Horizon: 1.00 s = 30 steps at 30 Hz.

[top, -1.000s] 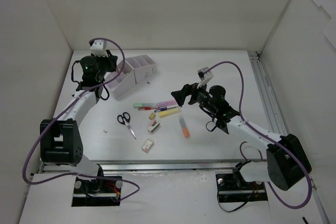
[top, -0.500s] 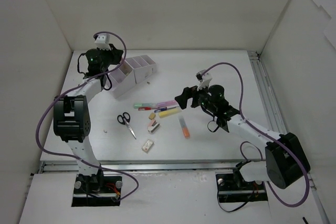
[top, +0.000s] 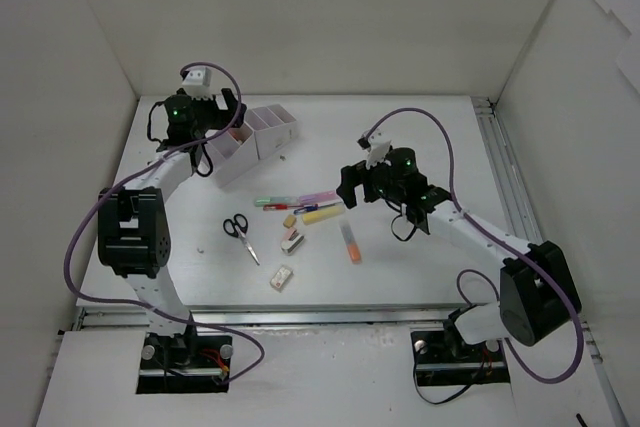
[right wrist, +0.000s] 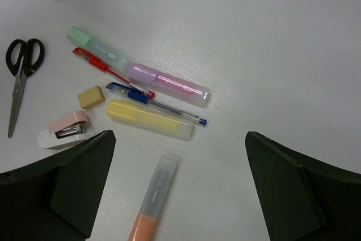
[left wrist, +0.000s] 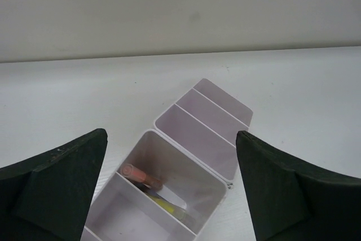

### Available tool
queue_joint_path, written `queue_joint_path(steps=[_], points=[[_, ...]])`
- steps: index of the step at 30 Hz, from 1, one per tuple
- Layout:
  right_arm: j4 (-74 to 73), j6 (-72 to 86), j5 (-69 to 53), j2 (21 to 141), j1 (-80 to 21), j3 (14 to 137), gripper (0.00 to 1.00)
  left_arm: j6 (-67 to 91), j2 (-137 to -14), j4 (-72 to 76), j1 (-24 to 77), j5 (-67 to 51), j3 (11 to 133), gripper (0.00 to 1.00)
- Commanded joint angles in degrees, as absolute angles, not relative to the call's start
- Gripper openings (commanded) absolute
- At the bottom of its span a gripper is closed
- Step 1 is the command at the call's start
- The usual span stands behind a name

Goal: Sort the stationery into containers
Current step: Place the pen in the storage box, then pick up the pen from the center of the board.

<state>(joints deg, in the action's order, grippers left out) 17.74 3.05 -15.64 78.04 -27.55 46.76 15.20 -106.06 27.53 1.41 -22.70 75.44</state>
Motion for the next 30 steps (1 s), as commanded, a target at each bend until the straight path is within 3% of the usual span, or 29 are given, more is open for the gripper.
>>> queue_joint_path(steps=[1,2,7,15,23,30], points=[[15.4,-1.8,-15.1,81.8,-28.9,53.4,0.98,14.0,-97.7,27.8,1.9,-22.3,76.5,0.95],[14.1,-1.9,-14.5,82.9,-29.4,54.4,0.98,13.7,-96.8,25.7,1.9,-22.3,76.6,0.99],[12.8,1.8,-3.9,90.7,-33.4,60.4,0.98,12.6,-87.6,21.4,3.1,-20.4,72.2,1.00],[9.5,13.5,1.7,100.6,-34.4,67.0,0.98,13.2,-71.3,17.4,5.4,-14.6,56.5,1.00],[12.2,21.4,-10.1,105.7,-32.3,67.1,0.98,14.3,-62.2,14.5,5.9,-11.5,48.6,0.99],[13.4,19.4,-11.8,108.0,-32.2,67.6,0.98,14.2,-62.2,12.7,5.9,-11.6,49.7,0.99]])
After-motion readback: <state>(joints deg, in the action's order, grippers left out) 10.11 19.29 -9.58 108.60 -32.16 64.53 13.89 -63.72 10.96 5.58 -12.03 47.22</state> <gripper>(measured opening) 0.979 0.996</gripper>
